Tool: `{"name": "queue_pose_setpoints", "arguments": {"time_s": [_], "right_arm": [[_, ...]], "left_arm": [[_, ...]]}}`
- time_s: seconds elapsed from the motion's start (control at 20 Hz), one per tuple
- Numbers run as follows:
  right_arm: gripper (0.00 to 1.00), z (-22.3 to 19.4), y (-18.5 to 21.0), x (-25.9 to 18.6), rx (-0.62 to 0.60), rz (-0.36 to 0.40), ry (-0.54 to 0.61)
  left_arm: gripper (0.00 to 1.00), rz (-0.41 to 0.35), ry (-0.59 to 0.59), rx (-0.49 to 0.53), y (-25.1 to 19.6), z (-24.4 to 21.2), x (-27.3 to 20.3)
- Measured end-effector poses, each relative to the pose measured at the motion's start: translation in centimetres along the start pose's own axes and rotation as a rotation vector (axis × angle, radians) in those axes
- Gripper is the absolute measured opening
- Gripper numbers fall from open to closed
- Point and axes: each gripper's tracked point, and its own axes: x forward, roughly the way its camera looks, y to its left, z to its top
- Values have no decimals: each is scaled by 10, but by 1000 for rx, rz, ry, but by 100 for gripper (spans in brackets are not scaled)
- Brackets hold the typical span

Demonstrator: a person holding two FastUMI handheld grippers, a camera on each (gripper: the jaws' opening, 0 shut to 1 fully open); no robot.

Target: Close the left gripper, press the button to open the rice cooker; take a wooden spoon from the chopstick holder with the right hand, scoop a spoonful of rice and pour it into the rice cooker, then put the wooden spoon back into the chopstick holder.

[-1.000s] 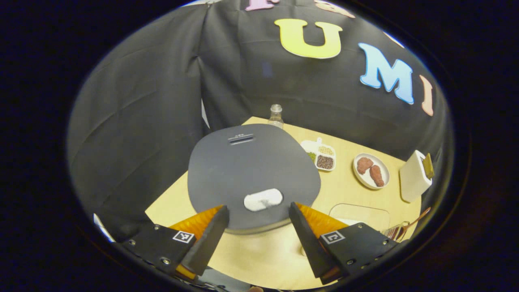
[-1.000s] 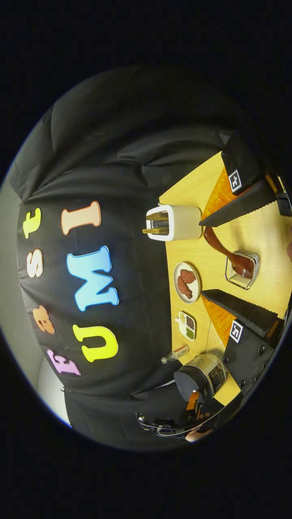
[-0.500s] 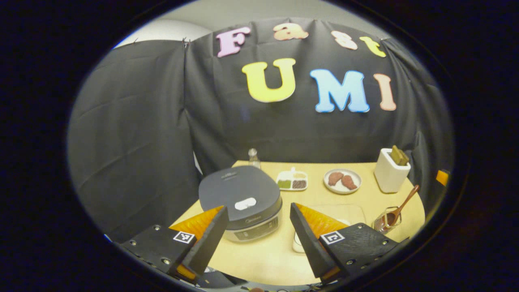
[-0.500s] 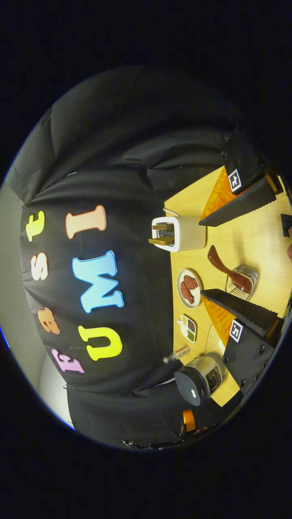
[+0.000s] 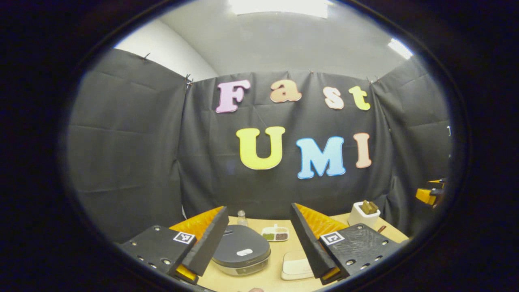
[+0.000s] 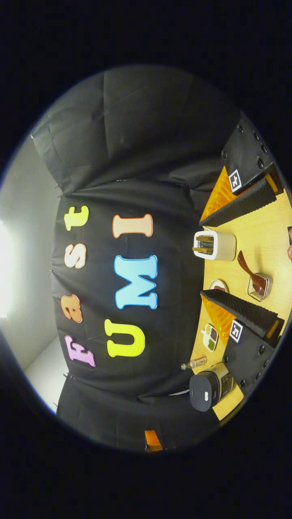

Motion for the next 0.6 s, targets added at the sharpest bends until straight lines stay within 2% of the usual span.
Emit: {"name": "queue_pose_setpoints", "arguments": {"time_s": [0.25,0.4,0.45,0.5,0.55,0.6], "right_arm": [[99,-15,15,-23,121,-21,19],[99,-25,0,-38,116,-65,43],[94,-28,-3,-42,115,-79,51],[99,-28,-7,-46,119,-95,52],[98,-28,-9,-47,126,-108,52],[100,-29,-10,-49,135,-116,53]], "left_arm": [[93,-35,12,-47,-2,-33,-27],[93,-21,26,-27,11,-46,-42],[93,-25,30,-28,10,-48,-45],[93,-30,31,-39,12,-48,-48],[96,-31,34,-52,14,-49,-50],[93,-29,33,-62,18,-50,-53]]}}
